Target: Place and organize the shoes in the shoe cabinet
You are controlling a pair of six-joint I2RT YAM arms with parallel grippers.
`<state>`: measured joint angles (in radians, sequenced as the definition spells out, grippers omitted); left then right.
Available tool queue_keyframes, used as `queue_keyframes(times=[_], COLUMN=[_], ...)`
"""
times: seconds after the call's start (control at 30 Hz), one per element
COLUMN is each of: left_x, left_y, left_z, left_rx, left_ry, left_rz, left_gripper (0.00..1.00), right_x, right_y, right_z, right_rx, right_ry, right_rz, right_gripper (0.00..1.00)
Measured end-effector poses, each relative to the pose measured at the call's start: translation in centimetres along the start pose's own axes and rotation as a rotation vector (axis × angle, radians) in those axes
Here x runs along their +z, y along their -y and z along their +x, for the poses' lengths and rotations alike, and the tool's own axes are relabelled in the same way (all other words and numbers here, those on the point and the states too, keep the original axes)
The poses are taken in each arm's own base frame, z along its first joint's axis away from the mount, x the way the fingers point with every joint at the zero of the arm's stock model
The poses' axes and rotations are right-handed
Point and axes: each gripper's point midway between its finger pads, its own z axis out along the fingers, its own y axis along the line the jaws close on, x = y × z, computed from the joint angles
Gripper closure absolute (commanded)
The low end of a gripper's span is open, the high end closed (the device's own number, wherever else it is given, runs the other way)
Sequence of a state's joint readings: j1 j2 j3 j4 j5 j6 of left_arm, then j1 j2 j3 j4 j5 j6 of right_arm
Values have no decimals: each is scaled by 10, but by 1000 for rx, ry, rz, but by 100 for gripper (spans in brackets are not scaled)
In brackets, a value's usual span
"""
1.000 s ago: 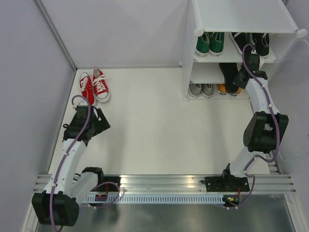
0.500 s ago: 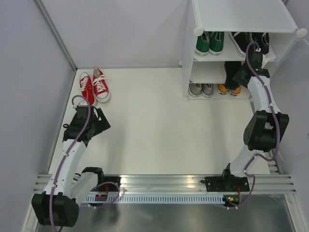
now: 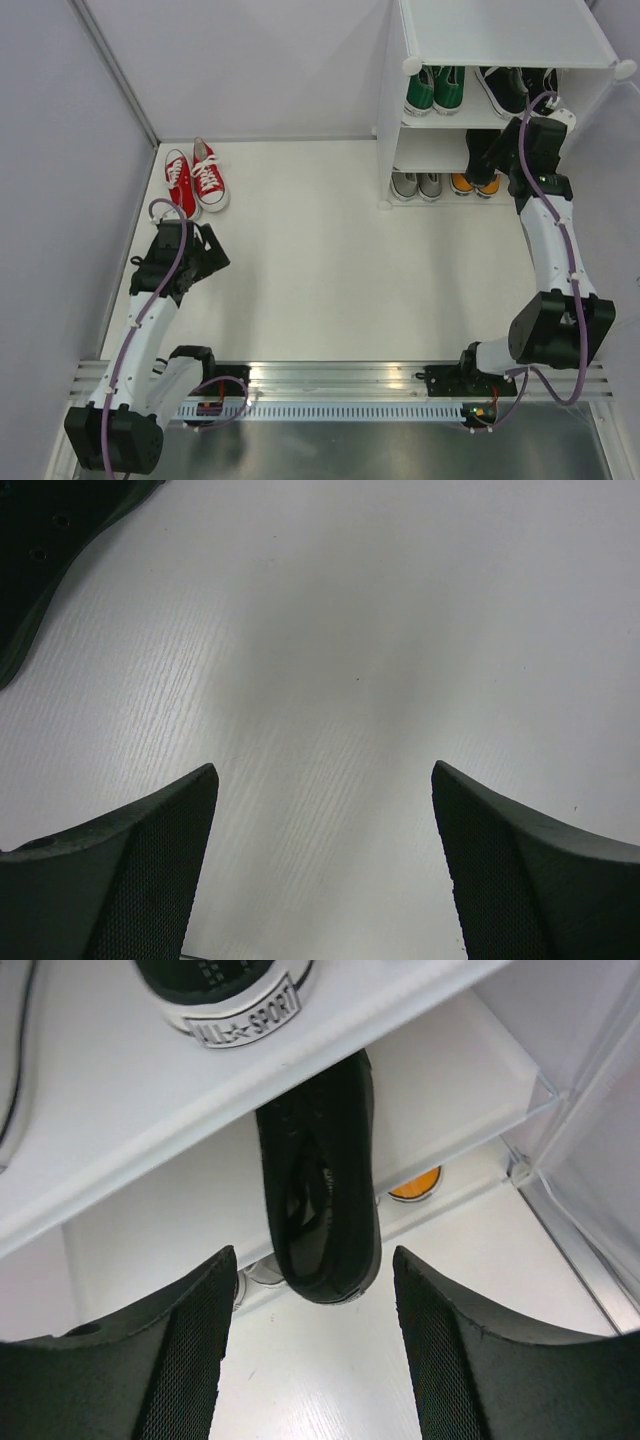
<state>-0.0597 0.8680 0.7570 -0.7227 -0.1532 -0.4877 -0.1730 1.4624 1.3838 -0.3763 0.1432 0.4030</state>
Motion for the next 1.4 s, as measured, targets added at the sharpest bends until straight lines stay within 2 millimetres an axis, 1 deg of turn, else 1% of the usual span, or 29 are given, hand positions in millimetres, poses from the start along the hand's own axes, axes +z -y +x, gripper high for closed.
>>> queue_keyframes(times=[0.07, 0.1, 0.17, 0.33, 0.43, 0.6, 0.67, 0.73, 0.8, 0.93, 1.07, 1.13, 1.17, 1.23, 1.27, 1.33, 1.37, 1.4], left_x=[-1, -1, -2, -4, -5, -6, -6, -7, -8, -11, -12, -12, -12, -12, -12, -13, -13, -13], left_y=[1, 1, 1, 2, 3, 5, 6, 7, 8, 9, 12, 13, 13, 14, 14, 15, 15, 16], left_z=[1, 1, 1, 0, -1, 0, 0, 0, -1, -3, -6, -6, -6, -6, -6, -5, -5, -5], left_rx=[2, 2, 2, 1, 1, 0, 1, 2, 3, 4, 7, 9, 9, 9, 10, 12, 13, 13], left_ry=[1, 2, 5, 12, 16, 14, 14, 16, 19, 35, 50, 51, 51, 50, 49, 48, 48, 48], left_rz=[5, 7, 10, 18, 22, 37, 42, 48, 54, 65, 77, 80, 81, 86, 88, 92, 94, 97], left_gripper=[10, 10, 10, 9, 9, 9, 9, 9, 9, 9, 9, 9, 9, 9, 9, 9, 9, 9], right_x=[-9, -11, -9, 12, 26, 44, 50, 54, 57, 64, 70, 70, 70, 71, 71, 74, 76, 78], right_y=[-8, -9, -11, -7, -7, -7, -8, -6, -6, -6, -2, -1, 0, 0, -1, -1, -2, -3], right_z=[-5, -4, 5, 31, 39, 56, 63, 69, 74, 80, 85, 84, 82, 78, 77, 72, 68, 64], right_rx=[-7, -11, -25, -73, -102, -143, -158, -178, -203, -247, -275, -284, -288, -301, -308, -334, -347, -358], right_ry=[46, 57, 60, 20, 6, -33, -48, -62, -72, -79, -84, -81, -77, -71, -69, -63, -57, -49], right_rz=[-61, -81, -111, -129, -132, -151, -154, -148, -143, -122, -98, -88, -84, -77, -74, -69, -68, -67], right_gripper=[31, 30, 28, 27, 26, 26, 24, 19, 17, 18, 31, 44, 55, 63, 69, 73, 82, 85])
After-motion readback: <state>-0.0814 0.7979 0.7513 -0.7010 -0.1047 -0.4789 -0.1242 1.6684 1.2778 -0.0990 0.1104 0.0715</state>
